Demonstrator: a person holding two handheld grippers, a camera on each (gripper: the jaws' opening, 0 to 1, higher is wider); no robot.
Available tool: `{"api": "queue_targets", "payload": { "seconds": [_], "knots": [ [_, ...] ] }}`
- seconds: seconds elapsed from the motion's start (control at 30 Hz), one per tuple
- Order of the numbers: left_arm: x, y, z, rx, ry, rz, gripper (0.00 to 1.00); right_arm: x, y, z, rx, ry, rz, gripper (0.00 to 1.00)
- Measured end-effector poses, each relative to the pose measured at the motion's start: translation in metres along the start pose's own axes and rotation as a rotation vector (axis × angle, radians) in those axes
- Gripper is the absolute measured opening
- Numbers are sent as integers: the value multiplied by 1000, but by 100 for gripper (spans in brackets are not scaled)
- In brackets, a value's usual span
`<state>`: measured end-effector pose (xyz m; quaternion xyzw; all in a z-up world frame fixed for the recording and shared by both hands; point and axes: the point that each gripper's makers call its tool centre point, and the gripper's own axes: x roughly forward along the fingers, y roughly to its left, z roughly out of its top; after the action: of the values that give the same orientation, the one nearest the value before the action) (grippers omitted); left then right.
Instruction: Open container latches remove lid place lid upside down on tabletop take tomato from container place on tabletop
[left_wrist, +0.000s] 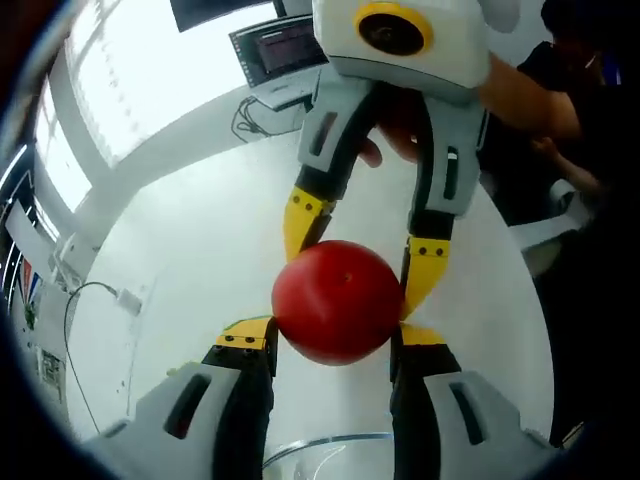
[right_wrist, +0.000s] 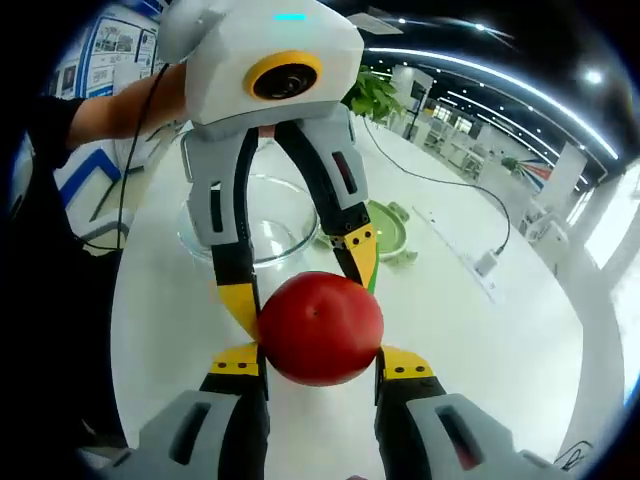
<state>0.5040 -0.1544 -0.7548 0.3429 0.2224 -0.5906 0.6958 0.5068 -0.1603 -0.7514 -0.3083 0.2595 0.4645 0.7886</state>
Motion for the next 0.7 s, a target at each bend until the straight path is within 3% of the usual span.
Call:
{"api": "queue_targets", "payload": {
  "seconds": [0.3, 0.7],
  "knots": [
    [38, -5, 1, -37, -4, -74, 36, 3, -7, -39, 61, 34, 13, 37],
    [71, -10, -7, -60, 12, -130, 35, 16, -8, -74, 144, 74, 50, 36]
  ]
}}
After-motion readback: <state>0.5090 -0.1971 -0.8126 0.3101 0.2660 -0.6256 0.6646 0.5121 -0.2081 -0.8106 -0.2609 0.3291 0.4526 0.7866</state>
